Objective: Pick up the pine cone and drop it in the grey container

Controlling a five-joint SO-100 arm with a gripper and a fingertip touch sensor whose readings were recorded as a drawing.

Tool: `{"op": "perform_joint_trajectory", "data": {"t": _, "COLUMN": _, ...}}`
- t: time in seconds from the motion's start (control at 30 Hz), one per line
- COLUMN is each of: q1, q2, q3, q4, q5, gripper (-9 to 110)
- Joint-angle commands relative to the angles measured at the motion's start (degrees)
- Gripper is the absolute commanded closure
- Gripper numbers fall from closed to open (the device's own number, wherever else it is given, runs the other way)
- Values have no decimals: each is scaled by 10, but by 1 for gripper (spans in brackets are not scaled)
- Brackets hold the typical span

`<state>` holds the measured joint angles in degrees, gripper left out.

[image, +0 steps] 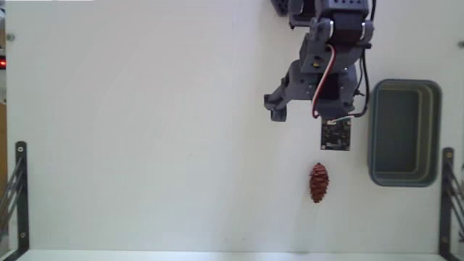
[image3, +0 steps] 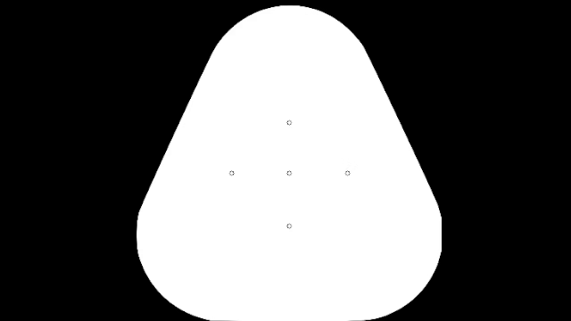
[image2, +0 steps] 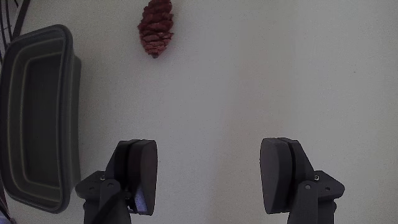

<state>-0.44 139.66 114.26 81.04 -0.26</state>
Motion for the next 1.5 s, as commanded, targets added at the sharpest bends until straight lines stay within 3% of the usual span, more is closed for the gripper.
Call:
{"op": "perform_joint_trajectory", "data": {"t": 0.0, "q1": 4, "q2": 25, "q3": 3, "q4": 9, "q5": 3, "gripper": -9}}
{"op": "perform_joint_trajectory", "data": {"t": 1.47, "q1": -15, "q2": 25, "q3": 3, "q4": 9, "q5": 3, "gripper": -9}}
